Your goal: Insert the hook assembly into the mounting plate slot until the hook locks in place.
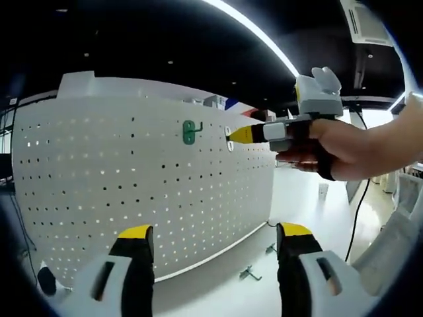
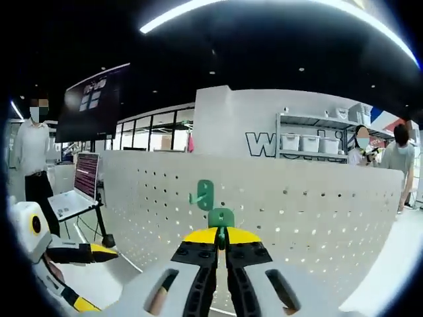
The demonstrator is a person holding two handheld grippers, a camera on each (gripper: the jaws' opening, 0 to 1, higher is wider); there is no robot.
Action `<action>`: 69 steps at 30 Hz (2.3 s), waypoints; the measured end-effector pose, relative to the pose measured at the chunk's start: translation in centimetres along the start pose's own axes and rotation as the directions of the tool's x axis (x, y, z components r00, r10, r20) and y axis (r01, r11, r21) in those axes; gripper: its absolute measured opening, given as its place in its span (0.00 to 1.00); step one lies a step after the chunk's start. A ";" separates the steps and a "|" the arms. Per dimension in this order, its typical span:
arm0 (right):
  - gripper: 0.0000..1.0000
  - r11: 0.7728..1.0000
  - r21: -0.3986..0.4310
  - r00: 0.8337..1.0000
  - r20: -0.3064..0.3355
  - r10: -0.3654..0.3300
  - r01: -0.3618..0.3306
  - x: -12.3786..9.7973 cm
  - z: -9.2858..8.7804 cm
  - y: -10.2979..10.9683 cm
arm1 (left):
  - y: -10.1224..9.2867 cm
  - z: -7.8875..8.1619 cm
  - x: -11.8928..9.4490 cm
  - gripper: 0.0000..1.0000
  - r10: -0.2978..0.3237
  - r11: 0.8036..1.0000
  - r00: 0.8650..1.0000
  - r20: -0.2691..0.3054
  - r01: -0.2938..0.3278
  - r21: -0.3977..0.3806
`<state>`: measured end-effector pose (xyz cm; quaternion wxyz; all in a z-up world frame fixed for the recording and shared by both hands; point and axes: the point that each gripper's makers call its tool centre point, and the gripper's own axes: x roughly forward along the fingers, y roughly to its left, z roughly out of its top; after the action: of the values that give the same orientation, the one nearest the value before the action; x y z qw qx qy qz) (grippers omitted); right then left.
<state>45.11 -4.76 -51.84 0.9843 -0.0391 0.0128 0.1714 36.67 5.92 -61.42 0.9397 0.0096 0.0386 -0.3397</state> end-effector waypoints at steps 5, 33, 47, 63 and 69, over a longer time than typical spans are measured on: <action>0.01 1.000 -0.006 1.000 0.004 -0.030 0.030 0.9 0.5 -0.5 | 0.0 0.0 -0.1 0.77 0.006 1.000 1.000 0.001 -0.006 0.001; 0.01 0.992 0.061 0.992 0.053 -0.114 0.110 3.4 1.9 -2.7 | 0.6 0.1 -1.4 0.76 0.043 0.999 0.999 0.017 -0.043 -0.008; 0.02 0.988 0.074 0.990 0.033 -0.140 0.137 4.4 1.4 -2.5 | 0.7 0.0 -1.8 0.75 0.042 0.999 0.999 0.013 -0.042 -0.013; 0.02 0.976 0.058 0.977 0.026 -0.210 0.209 4.5 1.2 -2.6 | 1.3 -0.3 -2.8 0.75 0.059 0.998 0.998 0.014 -0.058 -0.023; 0.03 0.979 0.054 0.980 0.019 -0.197 0.195 4.4 1.1 -2.5 | 1.2 -0.3 -2.7 0.75 0.059 0.998 0.998 0.015 -0.058 -0.025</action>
<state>50.11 -5.58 -50.69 0.9972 -0.0126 0.0012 0.0737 35.33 8.62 -61.51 0.9496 -0.0033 0.0350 -0.3116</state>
